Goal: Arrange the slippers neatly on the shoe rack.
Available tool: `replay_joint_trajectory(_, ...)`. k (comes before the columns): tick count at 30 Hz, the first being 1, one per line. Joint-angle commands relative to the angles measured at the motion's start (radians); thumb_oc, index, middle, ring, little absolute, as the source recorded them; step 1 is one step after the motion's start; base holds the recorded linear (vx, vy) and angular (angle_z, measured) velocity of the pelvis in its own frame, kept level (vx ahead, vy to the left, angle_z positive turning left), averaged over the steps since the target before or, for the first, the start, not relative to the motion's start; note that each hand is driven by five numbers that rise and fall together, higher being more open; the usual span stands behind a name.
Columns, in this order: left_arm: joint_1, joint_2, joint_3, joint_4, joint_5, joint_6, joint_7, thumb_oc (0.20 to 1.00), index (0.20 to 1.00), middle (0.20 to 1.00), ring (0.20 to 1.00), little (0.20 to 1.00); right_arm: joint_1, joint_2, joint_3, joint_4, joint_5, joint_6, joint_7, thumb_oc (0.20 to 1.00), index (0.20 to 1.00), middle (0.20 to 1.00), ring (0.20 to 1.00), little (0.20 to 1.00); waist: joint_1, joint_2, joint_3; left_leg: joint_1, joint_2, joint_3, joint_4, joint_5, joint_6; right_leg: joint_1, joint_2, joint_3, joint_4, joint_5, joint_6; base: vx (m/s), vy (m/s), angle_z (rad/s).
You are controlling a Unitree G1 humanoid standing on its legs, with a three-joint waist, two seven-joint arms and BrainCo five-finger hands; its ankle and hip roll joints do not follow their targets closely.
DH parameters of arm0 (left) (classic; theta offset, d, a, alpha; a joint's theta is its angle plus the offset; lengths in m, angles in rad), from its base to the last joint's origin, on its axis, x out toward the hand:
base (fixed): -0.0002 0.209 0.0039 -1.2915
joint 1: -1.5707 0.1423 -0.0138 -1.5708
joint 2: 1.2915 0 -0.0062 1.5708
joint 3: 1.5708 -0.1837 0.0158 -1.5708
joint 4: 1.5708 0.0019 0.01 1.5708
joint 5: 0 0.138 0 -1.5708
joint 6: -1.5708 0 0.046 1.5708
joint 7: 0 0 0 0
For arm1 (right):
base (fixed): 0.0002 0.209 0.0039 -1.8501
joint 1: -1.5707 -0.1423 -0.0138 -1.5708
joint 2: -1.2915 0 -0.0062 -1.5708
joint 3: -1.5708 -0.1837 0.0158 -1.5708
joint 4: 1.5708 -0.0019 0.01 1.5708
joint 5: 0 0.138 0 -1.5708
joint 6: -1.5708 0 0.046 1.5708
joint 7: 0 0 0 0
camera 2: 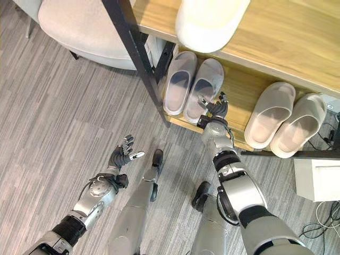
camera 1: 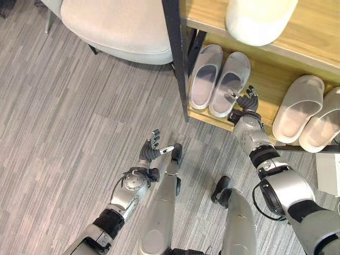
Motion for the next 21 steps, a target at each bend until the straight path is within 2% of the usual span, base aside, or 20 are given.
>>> replay_joint_trajectory(1, -0.014, 0.009, -0.004, -0.009, 0.014, -0.02, -0.018, 1.0, 1.0, 1.0, 1.0, 1.0, -0.019, -0.058, -0.004, -0.009, -0.071, -0.005, 0.012, 1.0, 1.0, 1.0, 1.0, 1.0, 0.002, -0.037, -0.015, 0.055, 0.004, -0.014, 0.087, -0.163, -0.009, 0.078, 0.01, 0.01, -0.207, 0.145, 0.052, 0.02, -0.053, -0.22)
replay_joint_trajectory(4, 0.0, 0.0, 0.007, 0.042, 0.028, -0.012, -0.052, 1.0, 1.0, 1.0, 1.0, 1.0, 0.081, -0.04, 0.004, -0.021, -0.109, 0.003, 0.043, 1.0, 1.0, 1.0, 1.0, 1.0, -0.01, -0.043, -0.059, 0.157, 0.02, -0.005, -0.001, -0.133, -0.018, 0.169, 0.027, 0.004, -0.292, 0.172, 0.056, 0.08, -0.059, -0.11)
replay_joint_trajectory(9, 0.043, -0.031, 0.063, 0.127, 0.071, 0.0, -0.082, 1.0, 1.0, 1.0, 1.0, 1.0, 0.416, 0.039, 0.083, -0.315, -0.248, -0.006, 0.116, 1.0, 1.0, 1.0, 1.0, 1.0, -0.047, -0.058, -0.139, 0.295, 0.056, 0.022, -0.127, -0.086, -0.033, 0.295, 0.048, 0.002, -0.427, 0.216, 0.069, 0.13, -0.027, -0.13)
replay_joint_trajectory(10, 0.057, -0.038, 0.083, 0.169, 0.121, -0.001, -0.091, 1.0, 1.0, 1.0, 1.0, 1.0, 0.538, 0.033, 0.114, -0.429, -0.343, -0.007, 0.153, 1.0, 1.0, 1.0, 1.0, 1.0, -0.065, -0.063, -0.17, 0.351, 0.06, 0.038, -0.169, -0.077, -0.041, 0.347, 0.057, -0.001, -0.475, 0.225, 0.076, 0.24, 0.025, -0.27)
replay_joint_trajectory(11, 0.093, -0.021, 0.111, 0.168, 0.186, -0.023, -0.113, 1.0, 1.0, 1.0, 1.0, 1.0, 0.7, -0.017, 0.126, -0.546, -0.478, -0.021, 0.215, 1.0, 1.0, 1.0, 1.0, 1.0, -0.089, -0.057, -0.207, 0.422, 0.063, 0.064, -0.222, -0.068, -0.049, 0.408, 0.07, 0.002, -0.534, 0.24, 0.085, 0.19, 0.025, -0.26)
replay_joint_trajectory(18, 0.152, 0.033, 0.128, 0.135, 0.31, -0.039, -0.191, 1.0, 1.0, 1.0, 1.0, 1.0, 0.922, -0.065, 0.141, -0.61, -0.521, -0.044, 0.347, 1.0, 1.0, 1.0, 1.0, 1.0, -0.128, -0.047, -0.281, 0.513, 0.073, 0.122, -0.277, -0.068, -0.064, 0.48, 0.081, 0.03, -0.632, 0.276, 0.098, 0.08, 0.032, -0.27)
replay_joint_trajectory(21, 0.17, 0.105, 0.062, 0.084, 0.444, -0.025, -0.295, 1.0, 1.0, 1.0, 1.0, 1.0, 1.013, -0.107, 0.122, -0.631, -0.534, -0.031, 0.413, 1.0, 1.0, 1.0, 1.0, 1.0, -0.164, -0.037, -0.315, 0.543, 0.076, 0.157, -0.277, -0.084, -0.068, 0.508, 0.082, 0.052, -0.677, 0.293, 0.105, 0.07, 0.013, -0.31)
